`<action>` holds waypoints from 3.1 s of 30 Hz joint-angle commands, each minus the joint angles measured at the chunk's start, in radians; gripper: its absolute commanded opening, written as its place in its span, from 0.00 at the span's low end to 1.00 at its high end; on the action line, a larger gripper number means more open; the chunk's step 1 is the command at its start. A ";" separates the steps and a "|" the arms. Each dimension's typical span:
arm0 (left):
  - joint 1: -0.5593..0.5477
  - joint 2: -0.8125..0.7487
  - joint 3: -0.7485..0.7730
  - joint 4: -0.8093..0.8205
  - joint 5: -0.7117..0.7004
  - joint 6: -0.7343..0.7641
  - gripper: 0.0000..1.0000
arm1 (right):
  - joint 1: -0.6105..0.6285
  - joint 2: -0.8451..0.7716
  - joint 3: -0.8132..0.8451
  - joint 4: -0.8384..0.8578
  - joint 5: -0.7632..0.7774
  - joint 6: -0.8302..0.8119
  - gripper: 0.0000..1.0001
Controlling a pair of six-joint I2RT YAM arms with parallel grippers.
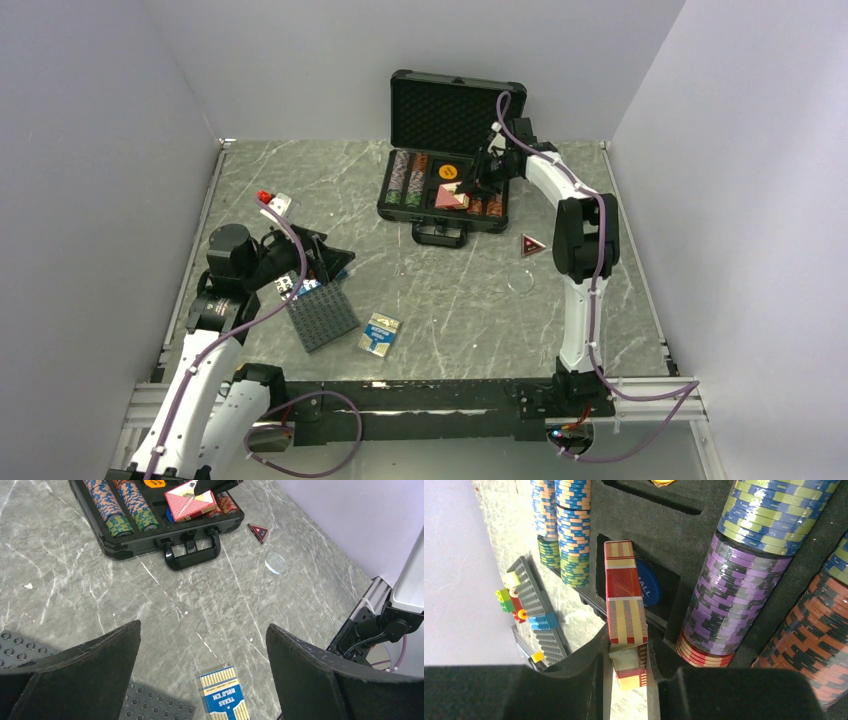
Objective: Pack up texas hold em set
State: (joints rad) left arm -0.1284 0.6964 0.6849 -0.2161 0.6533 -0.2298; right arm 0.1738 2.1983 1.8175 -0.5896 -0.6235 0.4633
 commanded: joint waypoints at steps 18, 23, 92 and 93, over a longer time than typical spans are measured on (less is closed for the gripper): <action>0.001 -0.008 0.042 0.001 -0.001 0.012 0.99 | 0.009 -0.045 0.010 0.074 -0.007 0.061 0.00; 0.001 -0.010 0.042 0.000 -0.001 0.013 0.99 | 0.008 -0.047 0.043 0.043 -0.017 0.055 0.00; 0.002 -0.001 0.042 -0.003 -0.011 0.016 0.99 | 0.072 -0.014 -0.003 0.036 0.207 -0.030 0.63; 0.001 -0.001 0.042 -0.003 -0.011 0.016 0.99 | 0.073 -0.026 -0.011 0.042 0.215 -0.033 0.65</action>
State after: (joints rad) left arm -0.1284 0.6968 0.6853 -0.2379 0.6476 -0.2256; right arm 0.2352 2.2311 1.8408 -0.5732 -0.5076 0.4545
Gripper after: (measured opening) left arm 0.993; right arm 0.616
